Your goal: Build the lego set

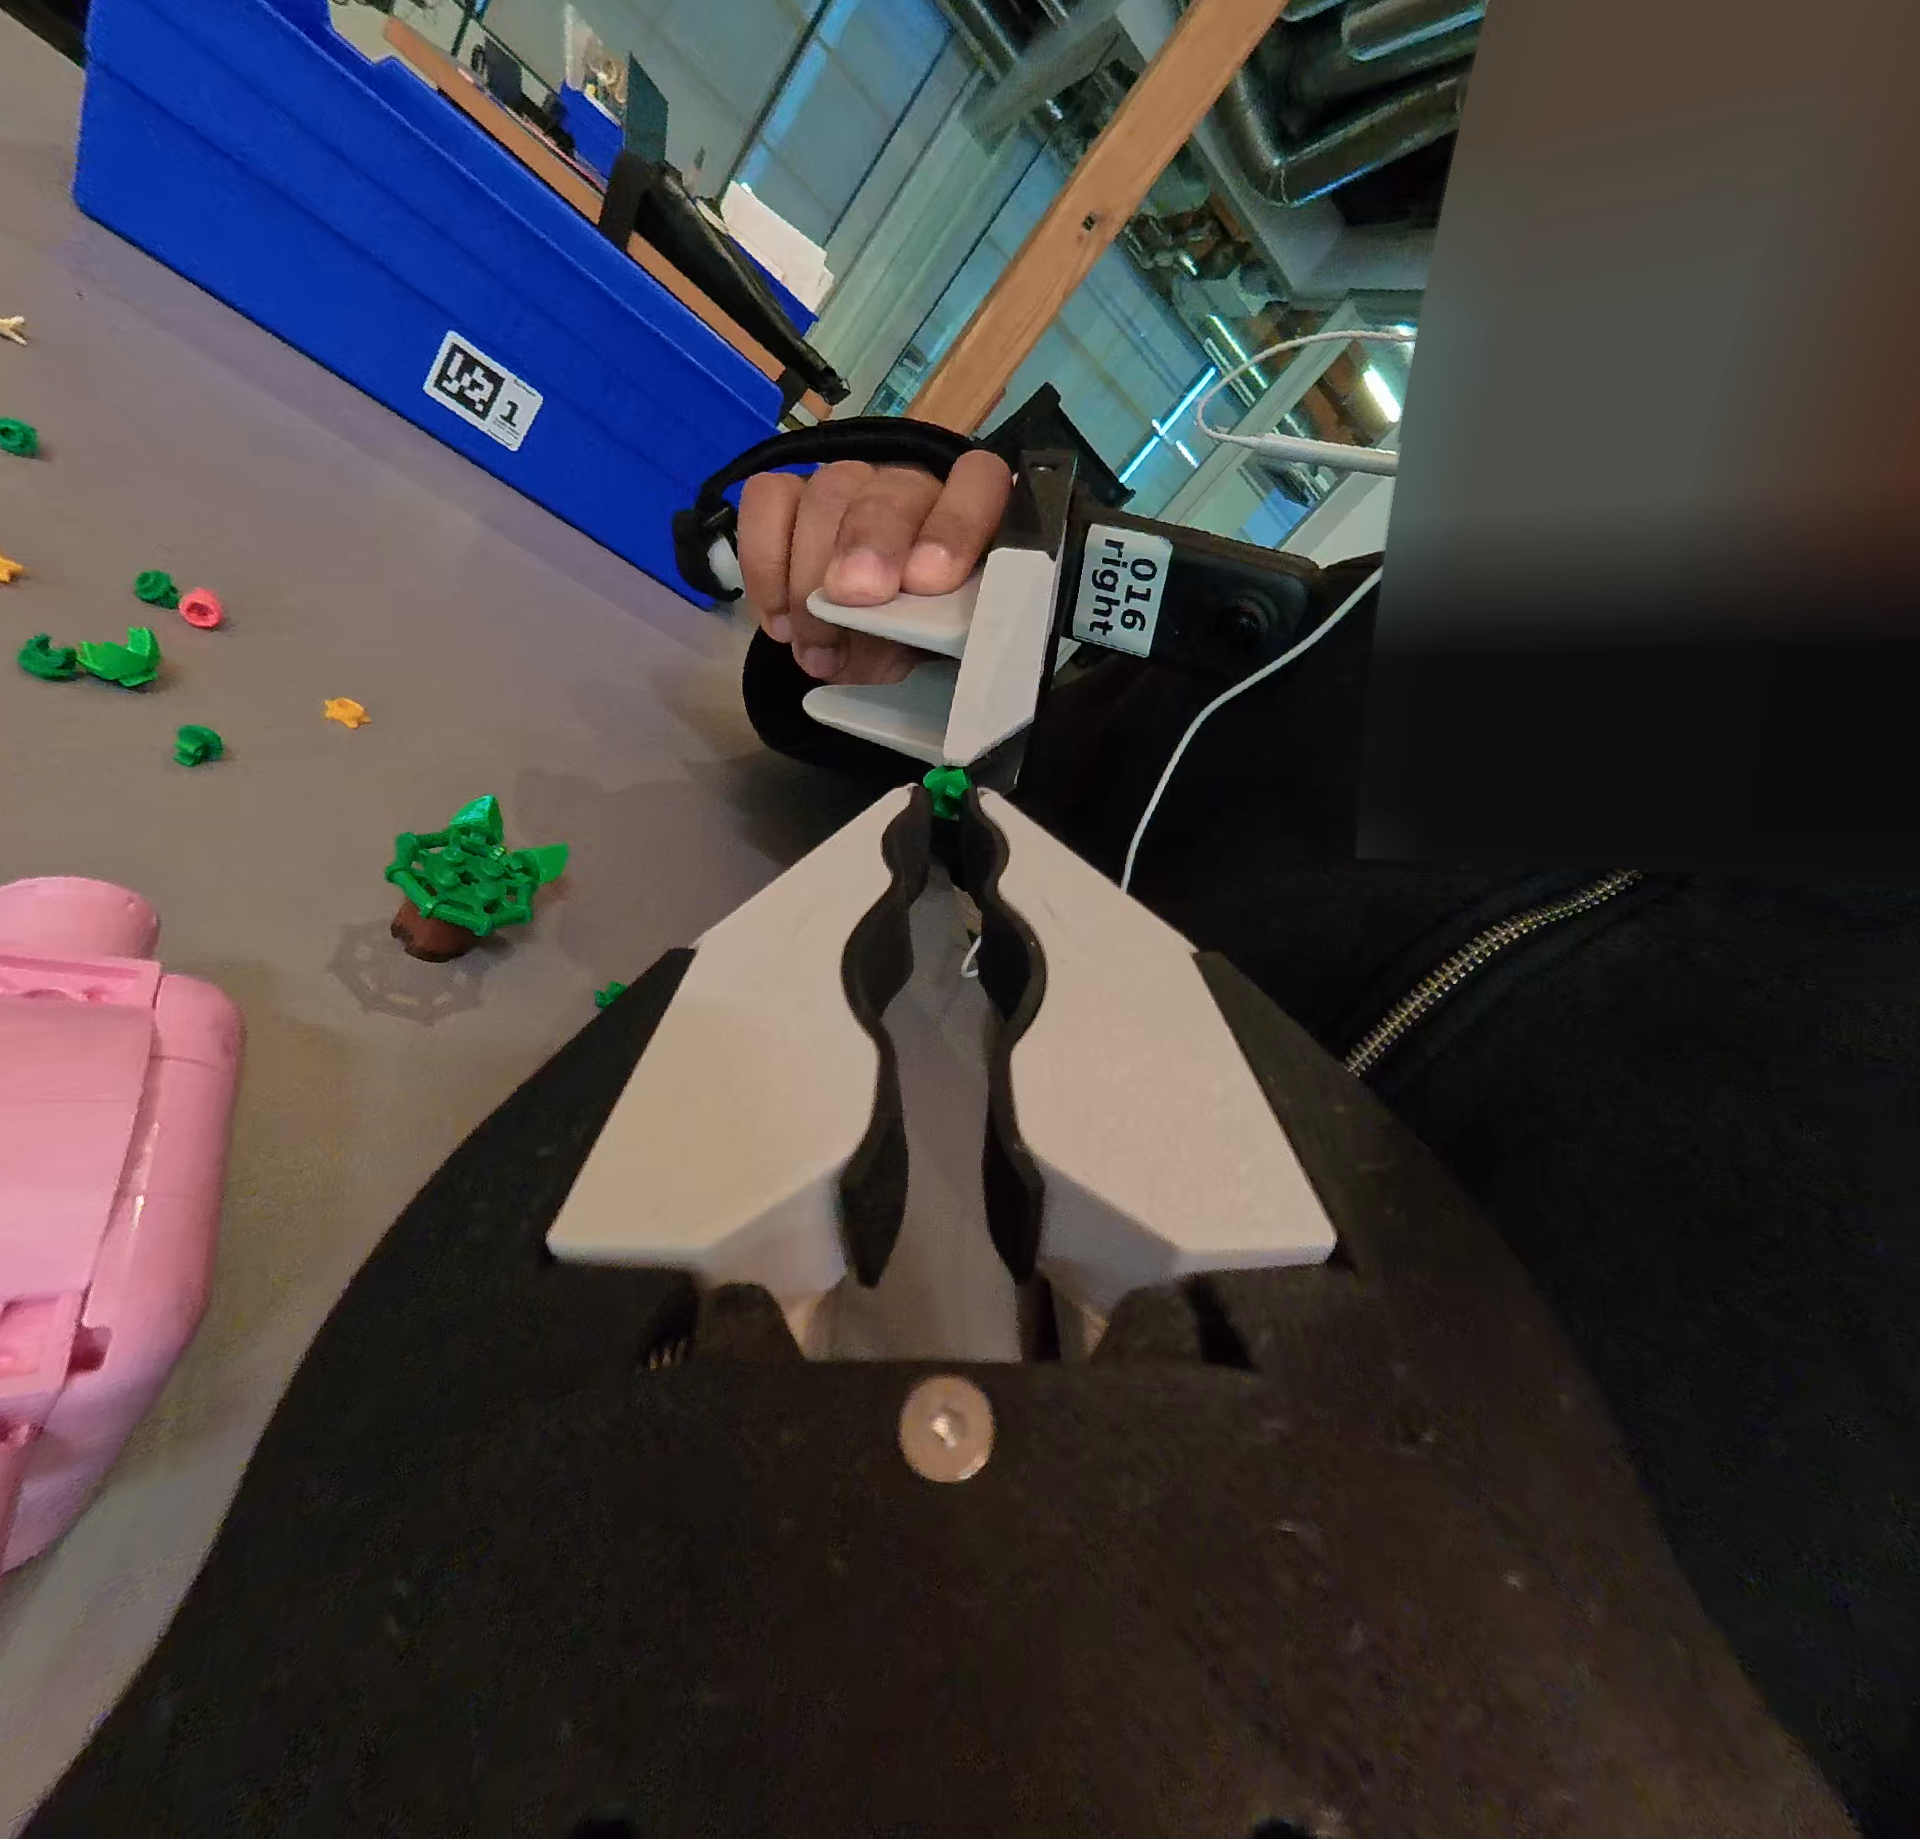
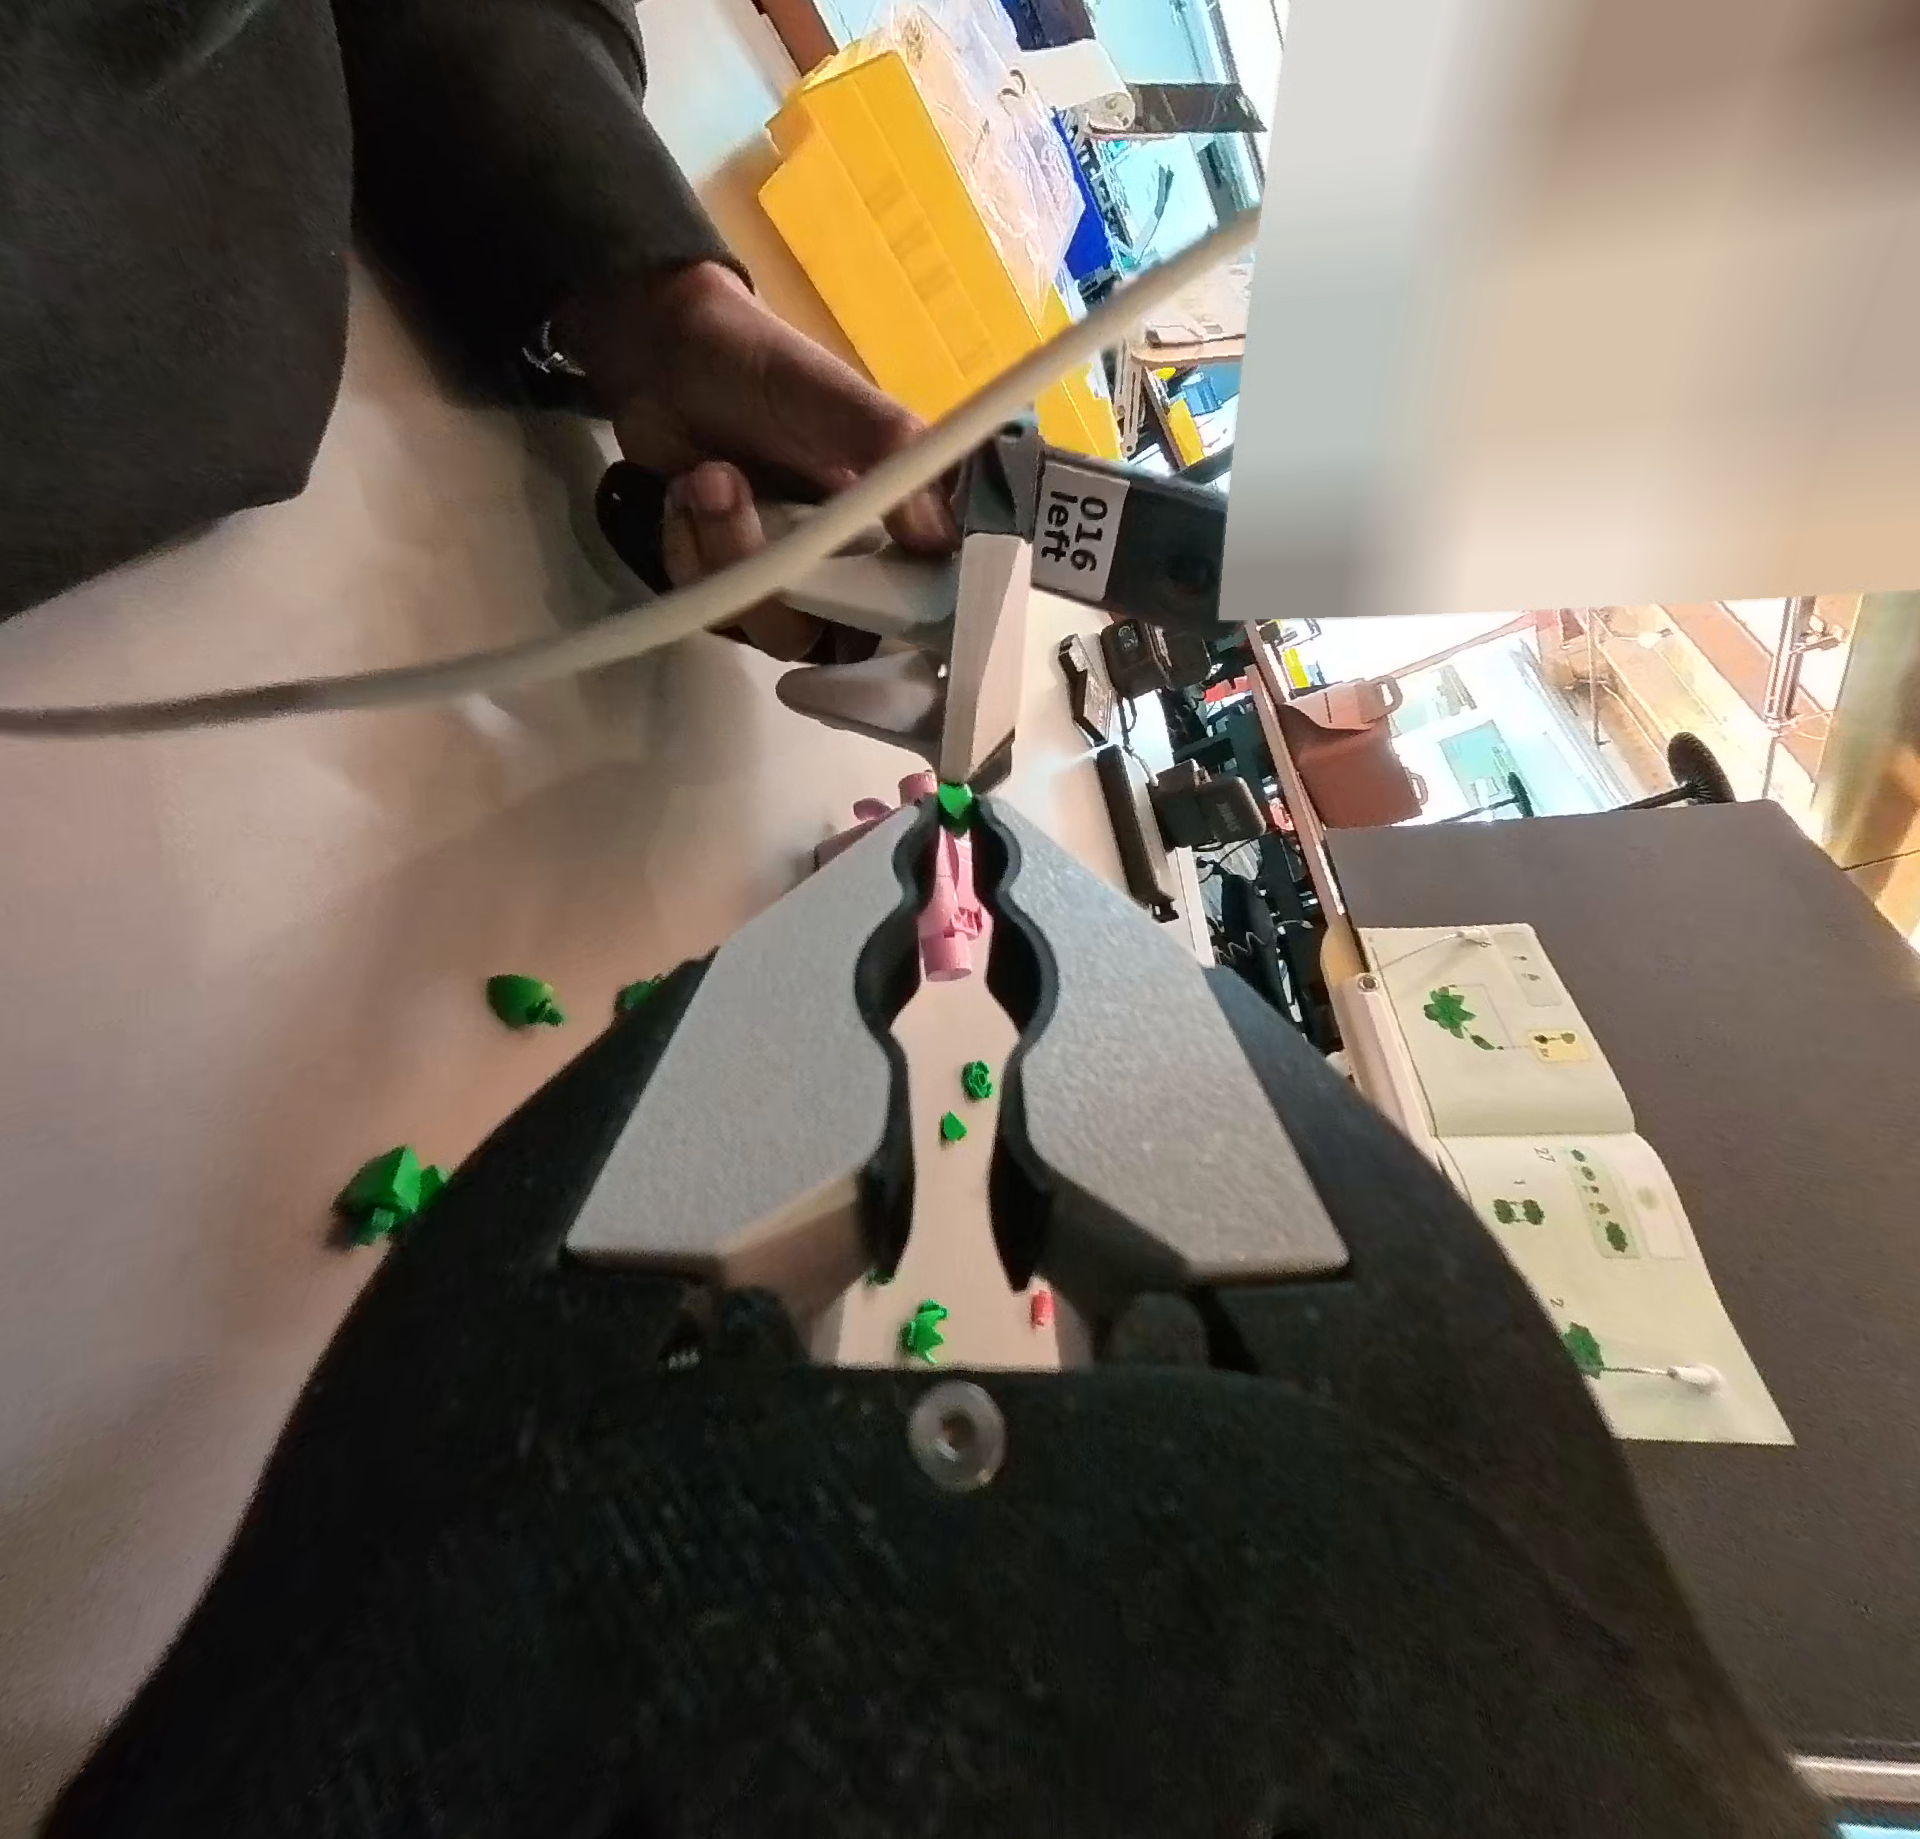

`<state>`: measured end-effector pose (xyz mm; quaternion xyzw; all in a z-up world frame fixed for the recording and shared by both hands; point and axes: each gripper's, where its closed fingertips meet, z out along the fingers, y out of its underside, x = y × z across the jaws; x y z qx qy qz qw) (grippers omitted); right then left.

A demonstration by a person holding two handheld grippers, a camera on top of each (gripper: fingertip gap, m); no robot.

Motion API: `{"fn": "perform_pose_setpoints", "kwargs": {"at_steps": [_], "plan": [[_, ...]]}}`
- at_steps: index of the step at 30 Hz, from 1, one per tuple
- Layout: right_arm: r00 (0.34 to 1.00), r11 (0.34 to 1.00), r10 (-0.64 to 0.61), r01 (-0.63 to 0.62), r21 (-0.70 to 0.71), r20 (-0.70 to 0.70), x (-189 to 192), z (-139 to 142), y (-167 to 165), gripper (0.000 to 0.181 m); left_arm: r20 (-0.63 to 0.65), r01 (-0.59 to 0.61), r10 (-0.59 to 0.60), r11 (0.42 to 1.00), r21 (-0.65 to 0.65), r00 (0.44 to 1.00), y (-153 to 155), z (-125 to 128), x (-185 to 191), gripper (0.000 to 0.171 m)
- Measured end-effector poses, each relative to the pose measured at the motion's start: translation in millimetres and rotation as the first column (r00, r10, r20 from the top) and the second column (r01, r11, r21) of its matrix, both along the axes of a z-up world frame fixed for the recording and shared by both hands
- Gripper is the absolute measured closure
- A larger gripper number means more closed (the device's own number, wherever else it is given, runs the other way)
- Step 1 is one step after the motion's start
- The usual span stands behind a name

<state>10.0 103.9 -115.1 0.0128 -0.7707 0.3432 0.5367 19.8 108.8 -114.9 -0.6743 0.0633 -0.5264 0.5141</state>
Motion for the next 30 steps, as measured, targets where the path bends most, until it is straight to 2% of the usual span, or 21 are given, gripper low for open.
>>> {"fn": "perform_pose_setpoints", "kwargs": {"at_steps": [9, 30], "plan": [[1.0, 1.0, 0.007, -0.007, 0.002, 0.021, 1.7, -2.6, 1.6, 0.177, 0.112, 0.039, -0.03, 0.996, -0.078, 0.993, 2.9, -2.0, 2.1, 0.169], [1.0, 0.998, -0.007, 0.009, 0.07, -0.021, 2.1, -4.1, 2.3, 0.177, 0.221, 0.085, -0.057, 0.99, -0.116, 0.974, 3.1, -2.1, 2.5, 0.168]]}}
